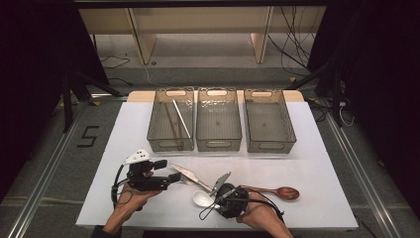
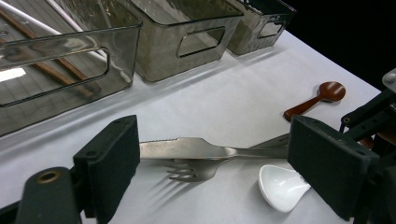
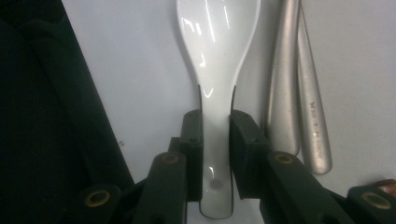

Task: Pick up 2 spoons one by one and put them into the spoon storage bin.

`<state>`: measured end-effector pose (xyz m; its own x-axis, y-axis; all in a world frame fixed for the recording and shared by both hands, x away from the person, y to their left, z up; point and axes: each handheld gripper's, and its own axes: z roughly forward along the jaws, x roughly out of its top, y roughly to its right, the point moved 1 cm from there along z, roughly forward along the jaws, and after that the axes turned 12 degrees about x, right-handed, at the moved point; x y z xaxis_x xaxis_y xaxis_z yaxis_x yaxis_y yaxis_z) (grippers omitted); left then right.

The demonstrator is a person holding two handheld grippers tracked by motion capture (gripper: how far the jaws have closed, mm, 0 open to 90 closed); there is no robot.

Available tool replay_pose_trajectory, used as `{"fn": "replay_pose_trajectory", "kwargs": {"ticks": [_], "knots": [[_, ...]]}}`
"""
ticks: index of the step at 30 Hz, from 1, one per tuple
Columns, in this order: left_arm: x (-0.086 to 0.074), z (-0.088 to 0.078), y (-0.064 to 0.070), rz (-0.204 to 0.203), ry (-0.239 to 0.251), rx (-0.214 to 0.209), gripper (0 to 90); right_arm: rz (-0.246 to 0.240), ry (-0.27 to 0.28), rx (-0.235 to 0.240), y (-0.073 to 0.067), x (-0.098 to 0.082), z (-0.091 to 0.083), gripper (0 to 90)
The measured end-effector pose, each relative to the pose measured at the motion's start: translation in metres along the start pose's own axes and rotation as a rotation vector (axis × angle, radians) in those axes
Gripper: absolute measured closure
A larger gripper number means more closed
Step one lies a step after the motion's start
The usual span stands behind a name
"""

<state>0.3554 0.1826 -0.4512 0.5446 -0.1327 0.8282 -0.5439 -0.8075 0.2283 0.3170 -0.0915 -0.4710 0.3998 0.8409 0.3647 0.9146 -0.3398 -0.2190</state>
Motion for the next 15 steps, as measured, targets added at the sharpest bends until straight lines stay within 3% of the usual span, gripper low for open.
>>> {"fn": "replay_pose_trajectory", "kwargs": {"ticks": [5,15], "knots": [[0.000,-0.002,-0.002,-0.017,0.008,-0.001,16.8,0.013,0.026,0.005,0.001,0.001,-0.005,77.1],[-0.001,-0.008,-0.006,-0.032,0.044,0.021,16.8,0.036,0.131,-0.028,0.014,0.005,-0.029,77.1]]}}
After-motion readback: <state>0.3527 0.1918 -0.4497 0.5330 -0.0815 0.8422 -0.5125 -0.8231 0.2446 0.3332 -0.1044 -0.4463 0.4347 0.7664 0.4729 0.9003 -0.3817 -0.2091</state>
